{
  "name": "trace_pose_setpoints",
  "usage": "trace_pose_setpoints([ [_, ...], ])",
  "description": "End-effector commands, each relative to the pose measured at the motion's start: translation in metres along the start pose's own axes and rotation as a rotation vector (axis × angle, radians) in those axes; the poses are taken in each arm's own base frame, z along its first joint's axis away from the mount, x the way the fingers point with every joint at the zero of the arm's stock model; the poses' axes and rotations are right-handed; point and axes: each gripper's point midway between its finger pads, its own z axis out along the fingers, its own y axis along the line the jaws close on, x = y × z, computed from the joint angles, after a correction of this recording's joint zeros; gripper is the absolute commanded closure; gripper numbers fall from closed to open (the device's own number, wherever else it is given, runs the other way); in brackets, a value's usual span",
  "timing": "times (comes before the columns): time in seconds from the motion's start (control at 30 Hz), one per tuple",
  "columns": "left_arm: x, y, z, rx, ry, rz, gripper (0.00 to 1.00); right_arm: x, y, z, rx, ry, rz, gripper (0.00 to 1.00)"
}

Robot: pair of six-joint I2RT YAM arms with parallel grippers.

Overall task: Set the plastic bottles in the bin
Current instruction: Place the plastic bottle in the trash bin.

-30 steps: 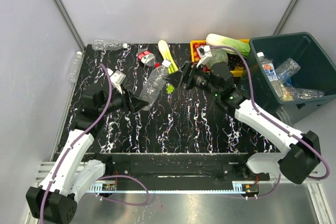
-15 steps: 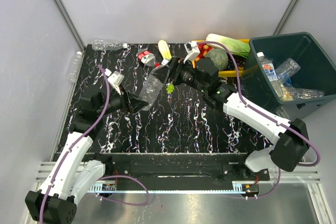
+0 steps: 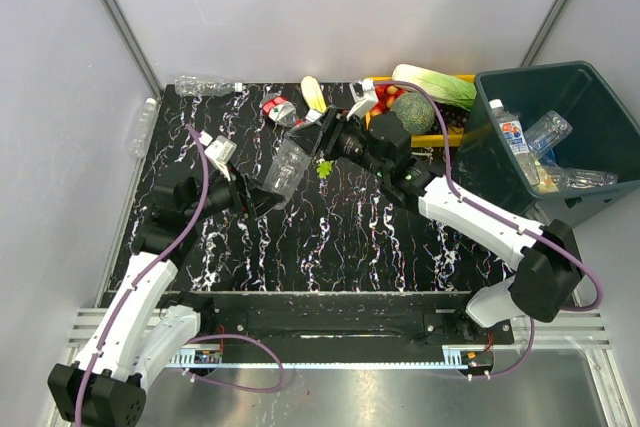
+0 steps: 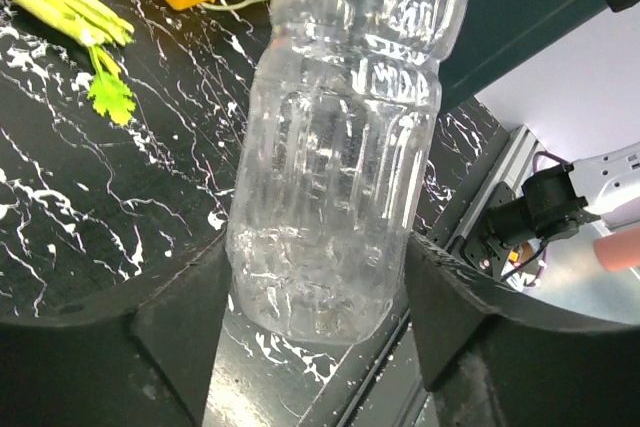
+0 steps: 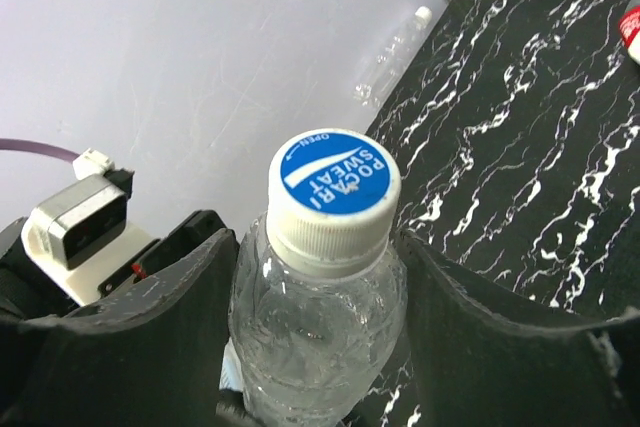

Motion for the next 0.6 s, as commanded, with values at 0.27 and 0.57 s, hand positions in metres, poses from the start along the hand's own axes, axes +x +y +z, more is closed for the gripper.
trace_pose_setpoints([
  [0.27,-0.018,-0.013,-0.005,0.017,-0.069,0.089,0.01,-0.120,0.029,-0.011,0.055,-0.436,-0.198,0.68],
  [0.57,-0.015,-0.003,-0.003,-0.032,-0.046,0.050,0.01,-0.216,0.023,-0.063,0.195,-0.622,-0.407,0.68],
])
